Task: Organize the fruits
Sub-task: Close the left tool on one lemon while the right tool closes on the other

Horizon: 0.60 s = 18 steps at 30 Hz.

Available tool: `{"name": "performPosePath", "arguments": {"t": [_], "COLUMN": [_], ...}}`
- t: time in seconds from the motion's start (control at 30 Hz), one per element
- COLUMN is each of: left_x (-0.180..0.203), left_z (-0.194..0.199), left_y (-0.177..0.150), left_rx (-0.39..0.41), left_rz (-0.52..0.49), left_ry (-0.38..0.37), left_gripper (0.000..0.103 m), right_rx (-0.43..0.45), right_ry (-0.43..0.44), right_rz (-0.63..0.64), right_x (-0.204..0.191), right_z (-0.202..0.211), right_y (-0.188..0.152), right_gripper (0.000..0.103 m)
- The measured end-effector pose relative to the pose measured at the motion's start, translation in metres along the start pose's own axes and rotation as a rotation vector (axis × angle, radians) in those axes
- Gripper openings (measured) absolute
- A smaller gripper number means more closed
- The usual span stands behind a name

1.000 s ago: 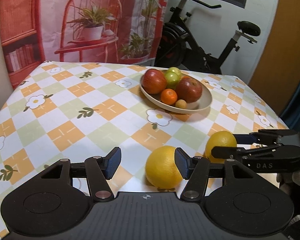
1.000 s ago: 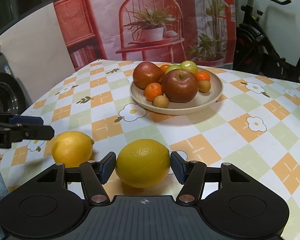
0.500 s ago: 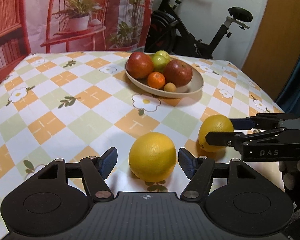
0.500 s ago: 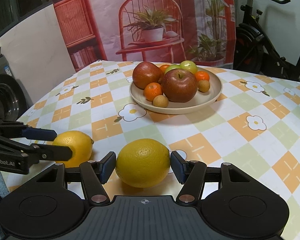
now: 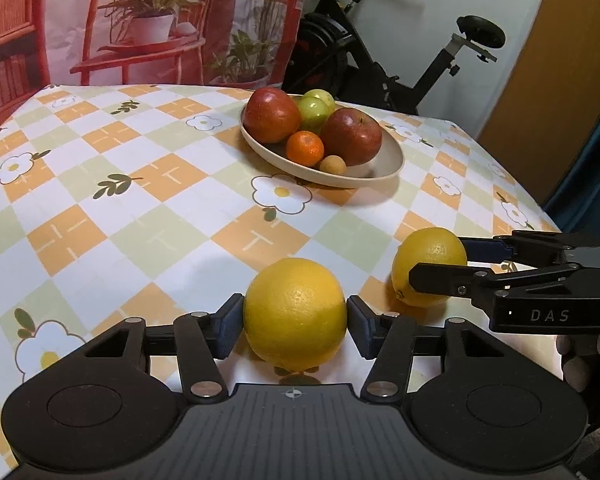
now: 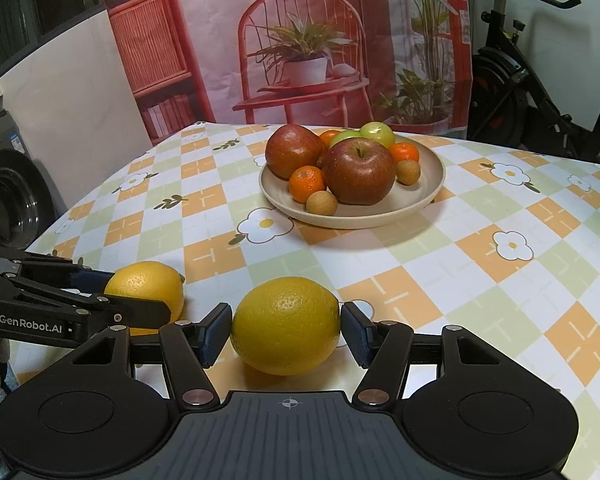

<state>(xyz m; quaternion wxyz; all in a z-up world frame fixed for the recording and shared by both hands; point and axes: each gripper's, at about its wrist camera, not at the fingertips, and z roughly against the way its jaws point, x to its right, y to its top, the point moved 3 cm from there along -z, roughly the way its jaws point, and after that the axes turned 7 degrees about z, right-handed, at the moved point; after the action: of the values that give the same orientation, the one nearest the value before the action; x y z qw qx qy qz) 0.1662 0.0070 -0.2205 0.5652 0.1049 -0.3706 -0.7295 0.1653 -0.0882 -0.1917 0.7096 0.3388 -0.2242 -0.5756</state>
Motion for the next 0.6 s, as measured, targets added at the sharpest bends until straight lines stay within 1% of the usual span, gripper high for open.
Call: {"name": "performPosePath", "arguments": {"t": [0.43,0.6], "left_x": [-0.002,-0.004], "left_z": [0.007,0.009], "left_y": [-0.011,-0.014], "left_rx": [0.065,0.079], "left_rz": [0.069,0.085], "left_ry": [0.012,0.012], "left_gripper": [0.058,0.058], "right_rx": [0.013,0.02], "right_ry": [-0.001,-0.003], "right_rz": [-0.003,0.0], "right_x": [-0.001,-0.002], "right_z": [0.001,0.001], "right_y": [-0.001,-0.001], "right_gripper": [0.056,0.056]}}
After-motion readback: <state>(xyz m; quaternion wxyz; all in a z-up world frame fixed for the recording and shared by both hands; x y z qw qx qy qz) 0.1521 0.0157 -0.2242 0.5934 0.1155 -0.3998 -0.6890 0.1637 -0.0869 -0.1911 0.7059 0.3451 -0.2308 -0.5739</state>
